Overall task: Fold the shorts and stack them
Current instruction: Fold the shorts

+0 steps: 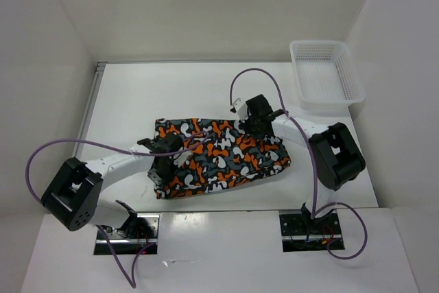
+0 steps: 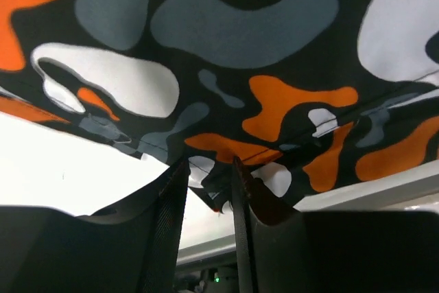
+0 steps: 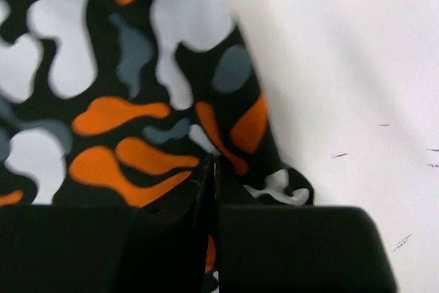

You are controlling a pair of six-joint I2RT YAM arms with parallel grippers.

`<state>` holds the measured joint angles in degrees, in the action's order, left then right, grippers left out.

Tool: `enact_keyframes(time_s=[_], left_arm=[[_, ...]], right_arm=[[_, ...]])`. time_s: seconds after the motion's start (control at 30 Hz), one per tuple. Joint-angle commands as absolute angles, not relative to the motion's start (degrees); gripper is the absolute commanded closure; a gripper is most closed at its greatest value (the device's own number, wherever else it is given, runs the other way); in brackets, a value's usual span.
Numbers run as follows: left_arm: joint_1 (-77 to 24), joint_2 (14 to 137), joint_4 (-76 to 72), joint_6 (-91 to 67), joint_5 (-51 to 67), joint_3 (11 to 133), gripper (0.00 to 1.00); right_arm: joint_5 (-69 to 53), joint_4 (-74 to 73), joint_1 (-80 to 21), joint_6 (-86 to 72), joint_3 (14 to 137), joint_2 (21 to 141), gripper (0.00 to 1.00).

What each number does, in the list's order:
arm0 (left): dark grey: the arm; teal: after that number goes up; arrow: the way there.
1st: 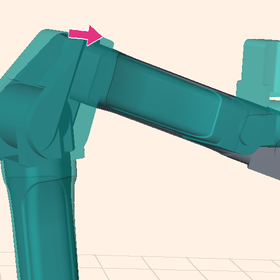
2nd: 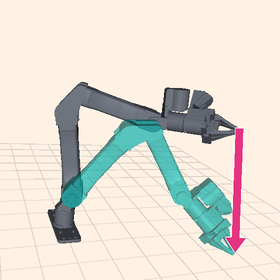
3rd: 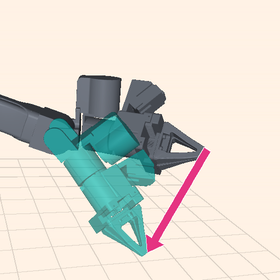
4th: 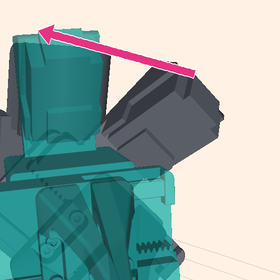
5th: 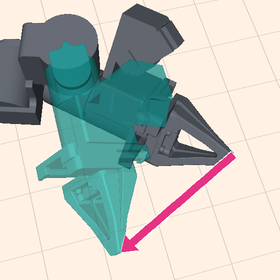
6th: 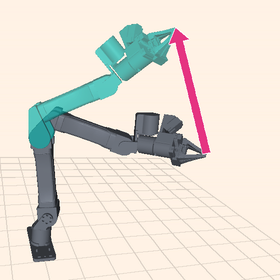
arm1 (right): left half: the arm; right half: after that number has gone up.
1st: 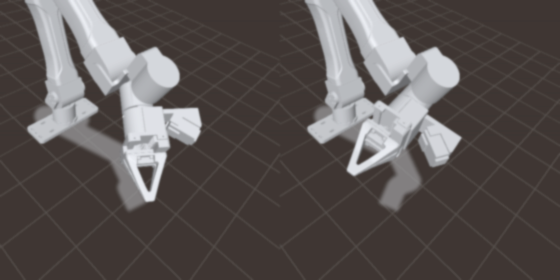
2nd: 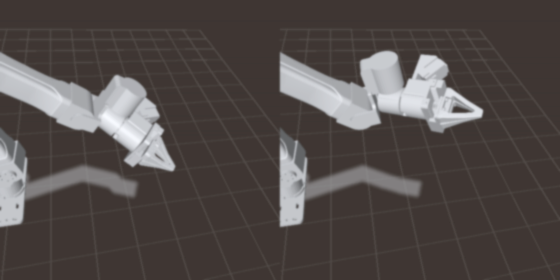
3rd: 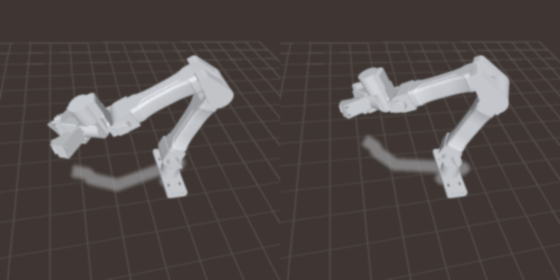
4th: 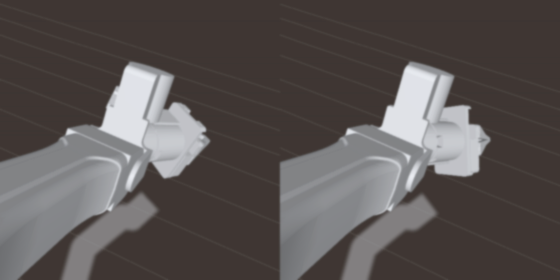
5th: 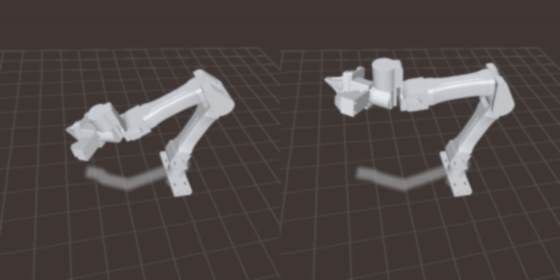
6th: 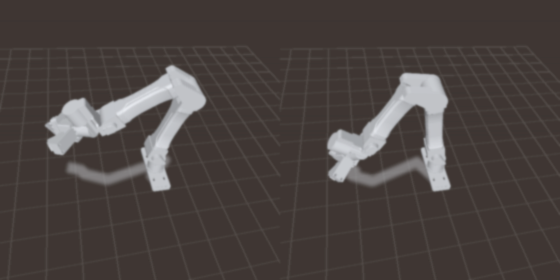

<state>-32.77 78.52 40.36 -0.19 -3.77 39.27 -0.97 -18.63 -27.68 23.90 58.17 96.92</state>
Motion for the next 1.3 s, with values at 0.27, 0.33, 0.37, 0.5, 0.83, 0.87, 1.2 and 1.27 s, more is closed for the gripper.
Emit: enact_keyframes(time_s=[0.27,0.33,0.37,0.5,0.83,0.87,1.2,1.27], left_arm=[[-34.80,87.72,35.16,0.00,-10.27,39.91,0.66],[-35.33,84.74,34.54,0.00,-12.21,38.59,0.67],[-35.33,83.77,34.54,0.00,-13.09,38.58,0.67],[-35.33,80.95,37.00,0.00,-13.10,39.63,0.65],[-23.04,77.52,39.93,0.00,-5.98,61.42,0.47],[-21.46,79.87,39.03,0.00,-5.98,62.57,0.47],[-9.76,99.31,33.32,0.00,-1.05,69.69,0.47],[-8.79,101.86,32.70,0.00,0.17,70.75,0.47]], right_arm=[[11.86,-4.75,-26.72,21.35,65.73,106.08,0.92],[11.87,-4.75,-25.32,21.36,69.25,106.79,0.92],[11.87,-4.75,-25.31,21.36,70.48,106.79,0.91],[11.34,-5.36,-25.31,21.36,76.27,105.47,0.85],[1.93,-22.41,-22.59,18.02,70.25,94.32,0.33],[1.93,-22.41,-22.59,18.02,66.57,92.57,0.31],[0.09,-22.41,-15.04,16.52,57.31,89.12,0.26],[-2.72,-22.94,-15.03,17.31,55.29,89.12,0.26]])
